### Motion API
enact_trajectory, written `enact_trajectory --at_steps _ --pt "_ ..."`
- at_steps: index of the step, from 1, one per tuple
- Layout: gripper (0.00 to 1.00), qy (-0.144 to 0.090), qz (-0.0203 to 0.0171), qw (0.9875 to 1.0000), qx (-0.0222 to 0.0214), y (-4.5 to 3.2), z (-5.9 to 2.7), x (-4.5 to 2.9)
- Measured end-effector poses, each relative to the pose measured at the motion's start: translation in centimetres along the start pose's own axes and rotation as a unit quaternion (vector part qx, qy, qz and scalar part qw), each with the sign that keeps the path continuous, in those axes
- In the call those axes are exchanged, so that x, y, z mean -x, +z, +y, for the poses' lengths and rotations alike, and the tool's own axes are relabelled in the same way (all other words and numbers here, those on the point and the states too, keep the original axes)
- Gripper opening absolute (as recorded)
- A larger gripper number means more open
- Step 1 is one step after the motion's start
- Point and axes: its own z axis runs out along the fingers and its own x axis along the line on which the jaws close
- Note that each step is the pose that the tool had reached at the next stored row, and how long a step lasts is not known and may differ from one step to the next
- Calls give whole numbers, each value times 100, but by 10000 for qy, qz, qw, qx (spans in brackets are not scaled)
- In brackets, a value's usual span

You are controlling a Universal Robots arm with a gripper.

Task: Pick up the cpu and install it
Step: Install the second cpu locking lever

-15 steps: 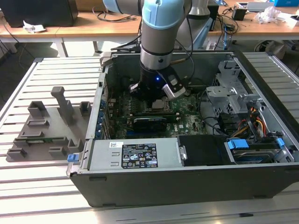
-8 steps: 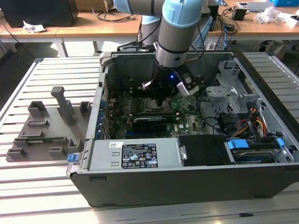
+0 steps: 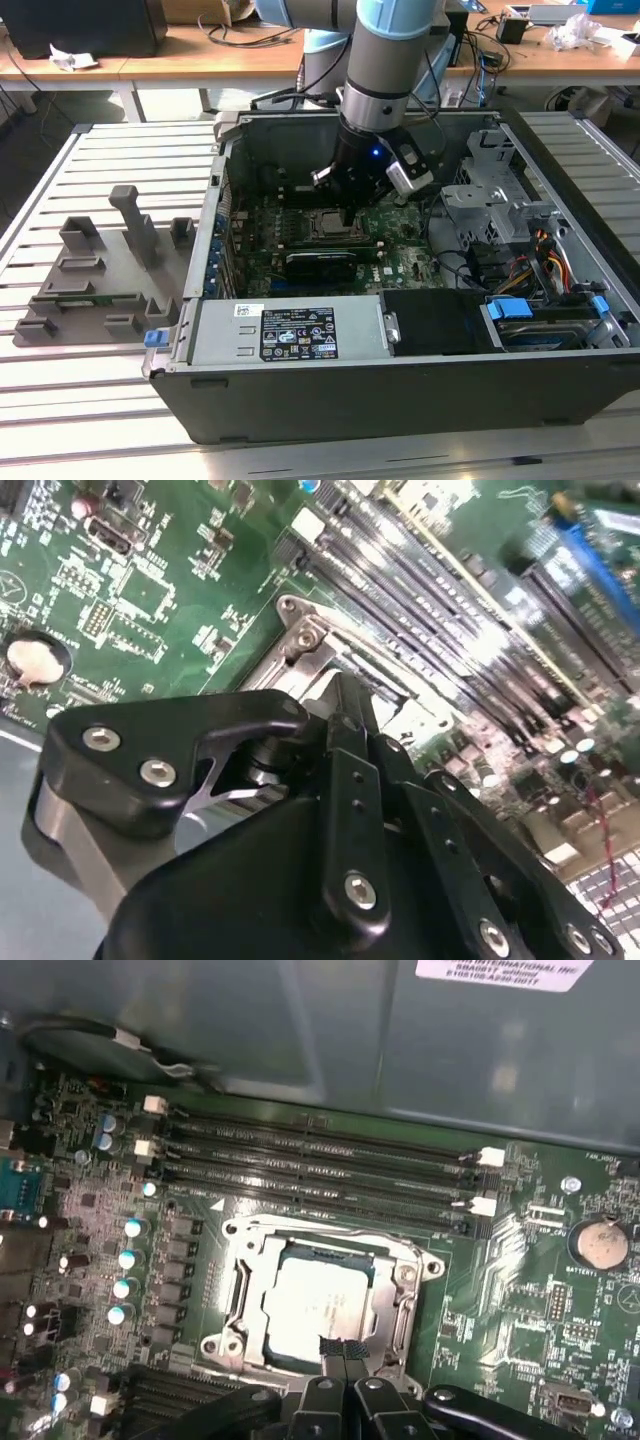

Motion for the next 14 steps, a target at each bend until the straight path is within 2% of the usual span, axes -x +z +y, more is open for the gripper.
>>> enact_trajectory --at_steps 2,3,7,8,14 --pt "11 0 1 10000 -3 -105 4 -11" --pt "11 0 0 10000 -4 -192 8 -20" --pt "11 1 2 10000 -14 -379 16 -39" --pt "11 2 2 10000 -14 -406 17 -42" --pt "11 1 2 10000 -14 -409 17 -42"
